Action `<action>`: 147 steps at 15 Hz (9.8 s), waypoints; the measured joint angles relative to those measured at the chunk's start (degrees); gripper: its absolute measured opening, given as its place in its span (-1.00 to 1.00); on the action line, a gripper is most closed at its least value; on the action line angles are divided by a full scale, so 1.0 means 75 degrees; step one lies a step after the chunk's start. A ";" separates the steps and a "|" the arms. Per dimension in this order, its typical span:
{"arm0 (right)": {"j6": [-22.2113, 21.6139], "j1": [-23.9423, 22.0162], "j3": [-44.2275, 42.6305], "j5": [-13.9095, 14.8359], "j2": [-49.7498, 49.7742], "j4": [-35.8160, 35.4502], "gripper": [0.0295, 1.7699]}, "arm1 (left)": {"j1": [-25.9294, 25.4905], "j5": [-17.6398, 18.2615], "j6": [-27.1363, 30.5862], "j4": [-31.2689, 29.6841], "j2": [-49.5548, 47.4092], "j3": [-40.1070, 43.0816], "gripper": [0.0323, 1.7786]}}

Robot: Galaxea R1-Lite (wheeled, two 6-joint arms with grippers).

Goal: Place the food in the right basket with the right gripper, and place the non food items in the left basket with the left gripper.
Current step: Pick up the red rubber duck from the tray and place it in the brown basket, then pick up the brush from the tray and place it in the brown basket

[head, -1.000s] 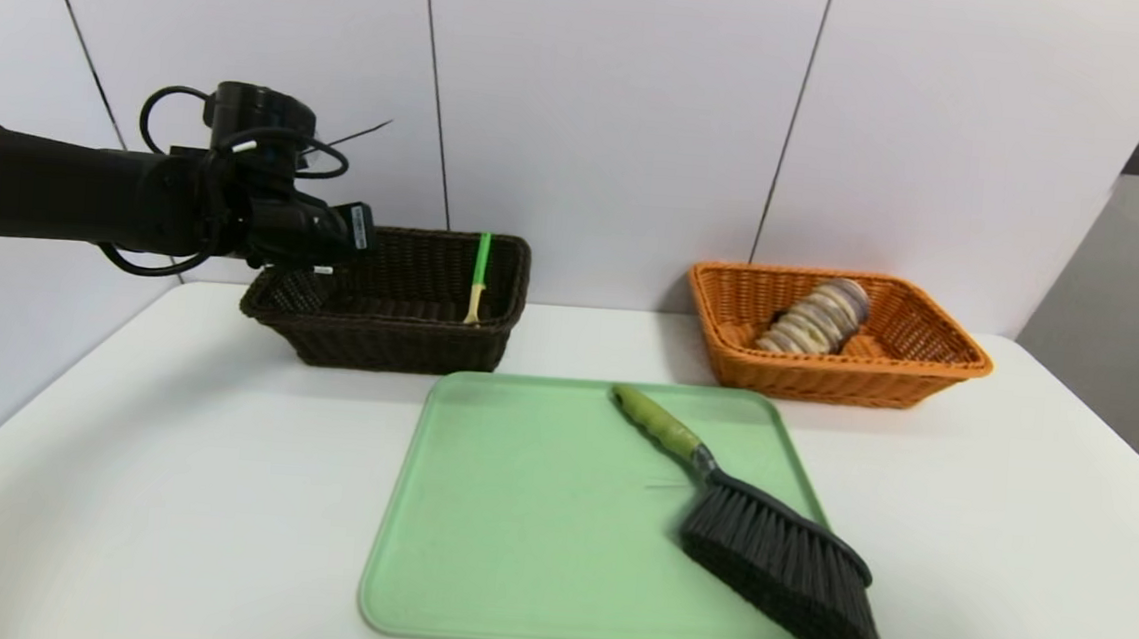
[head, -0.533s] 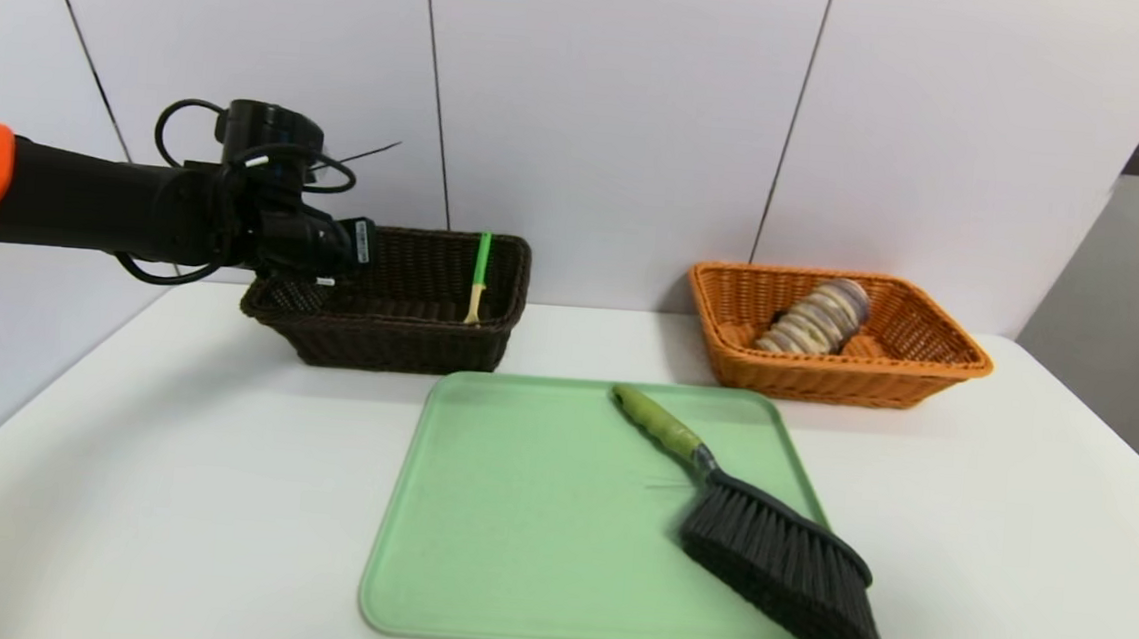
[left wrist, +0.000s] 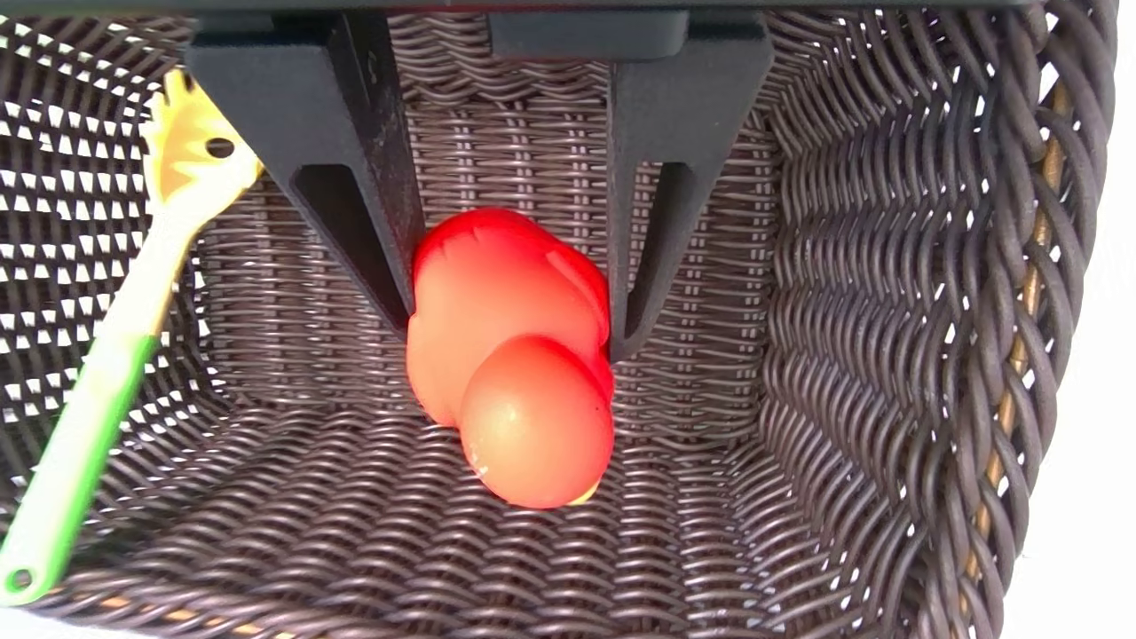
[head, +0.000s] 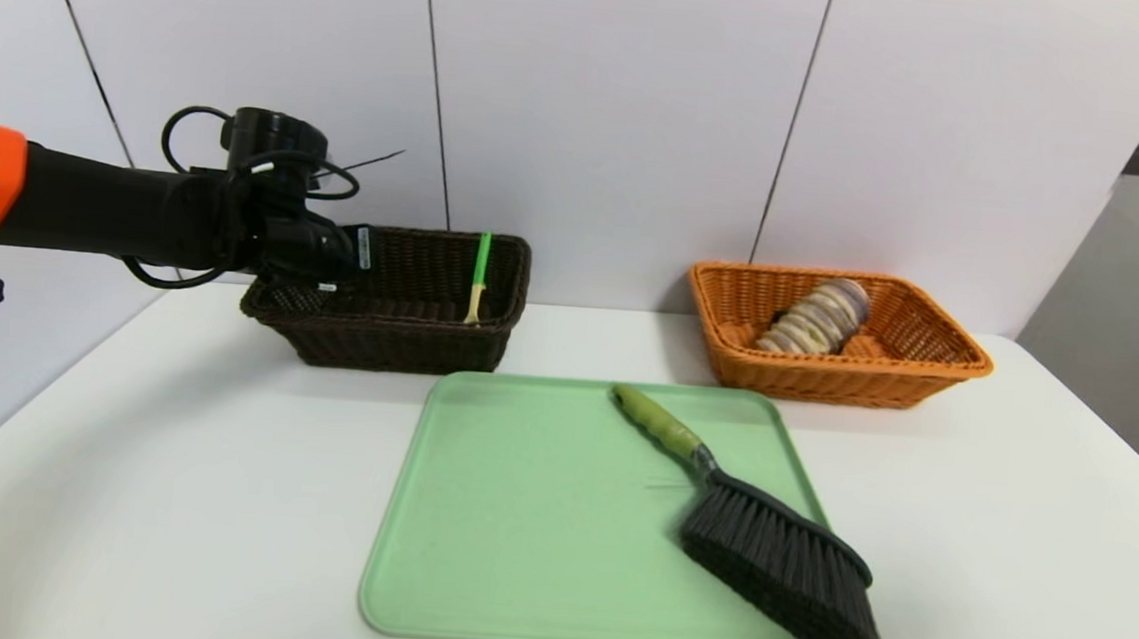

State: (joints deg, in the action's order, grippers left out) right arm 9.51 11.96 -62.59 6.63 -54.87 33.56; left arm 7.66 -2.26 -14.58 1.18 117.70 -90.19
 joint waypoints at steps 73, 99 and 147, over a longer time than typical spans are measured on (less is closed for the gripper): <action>-0.0761 -0.0320 0.1432 0.0023 0.1373 -0.0024 0.93 | 0.1920 1.0507 -0.1161 -0.5754 0.0561 -0.0341 0.90; -0.0949 -0.0309 0.1627 -0.0065 0.1715 -0.0021 0.93 | 0.3168 0.8842 0.0853 0.0653 -0.1464 -0.0738 0.90; -0.1686 -0.0291 0.3025 -0.0356 0.2215 -0.1087 0.93 | 0.4234 0.4090 0.7418 0.2988 0.0280 -0.1892 0.90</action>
State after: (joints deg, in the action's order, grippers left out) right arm -3.13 9.78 -39.90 3.96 -38.25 25.41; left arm 39.41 28.42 41.06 23.59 119.80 -104.38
